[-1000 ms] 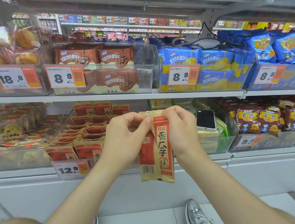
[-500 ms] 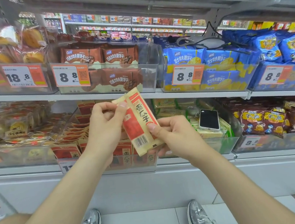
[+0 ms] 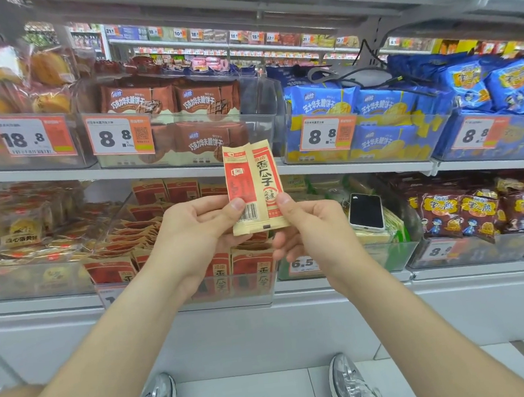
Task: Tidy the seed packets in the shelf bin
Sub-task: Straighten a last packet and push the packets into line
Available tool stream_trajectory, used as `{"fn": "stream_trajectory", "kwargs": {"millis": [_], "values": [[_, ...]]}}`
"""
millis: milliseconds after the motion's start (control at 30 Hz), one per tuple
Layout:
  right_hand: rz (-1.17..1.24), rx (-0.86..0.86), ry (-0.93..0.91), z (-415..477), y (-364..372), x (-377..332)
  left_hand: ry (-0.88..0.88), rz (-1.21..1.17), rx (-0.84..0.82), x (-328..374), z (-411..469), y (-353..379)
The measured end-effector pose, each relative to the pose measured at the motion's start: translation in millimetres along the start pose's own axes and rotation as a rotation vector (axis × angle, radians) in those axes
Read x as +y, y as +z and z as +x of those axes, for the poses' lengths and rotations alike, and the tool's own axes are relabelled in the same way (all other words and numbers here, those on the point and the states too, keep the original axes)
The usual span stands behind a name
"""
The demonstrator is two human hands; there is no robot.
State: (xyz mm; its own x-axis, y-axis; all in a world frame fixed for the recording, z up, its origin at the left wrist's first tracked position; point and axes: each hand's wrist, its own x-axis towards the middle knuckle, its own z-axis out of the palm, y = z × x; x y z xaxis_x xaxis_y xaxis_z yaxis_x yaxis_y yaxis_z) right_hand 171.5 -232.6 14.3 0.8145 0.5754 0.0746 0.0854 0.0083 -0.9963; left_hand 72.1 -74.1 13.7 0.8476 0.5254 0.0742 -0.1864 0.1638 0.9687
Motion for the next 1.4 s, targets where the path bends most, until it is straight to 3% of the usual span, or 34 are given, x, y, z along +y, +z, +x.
{"fn": "stream_trajectory", "kwargs": {"millis": [233,533,767,967,1133,1300,1400], "values": [[-0.057,0.048,-0.133,0,4,2,-0.029,-0.105,-0.013,0,4,2],[-0.089,0.165,-0.203,0,6,6,-0.159,0.131,-0.059,-8,1,4],[-0.104,0.155,-0.205,-2,8,5,-0.065,0.184,0.051,-11,3,4],[0.077,0.077,-0.040,-2,7,1,-0.027,0.255,-0.015,-8,4,-1],[0.114,0.082,-0.064,0,6,4,-0.013,0.227,0.004,-5,-1,5],[0.076,0.141,-0.070,1,8,5,0.226,0.564,0.233,-11,-2,6],[0.008,0.127,-0.084,1,10,8,0.257,0.650,0.180,-10,-5,7]]}}
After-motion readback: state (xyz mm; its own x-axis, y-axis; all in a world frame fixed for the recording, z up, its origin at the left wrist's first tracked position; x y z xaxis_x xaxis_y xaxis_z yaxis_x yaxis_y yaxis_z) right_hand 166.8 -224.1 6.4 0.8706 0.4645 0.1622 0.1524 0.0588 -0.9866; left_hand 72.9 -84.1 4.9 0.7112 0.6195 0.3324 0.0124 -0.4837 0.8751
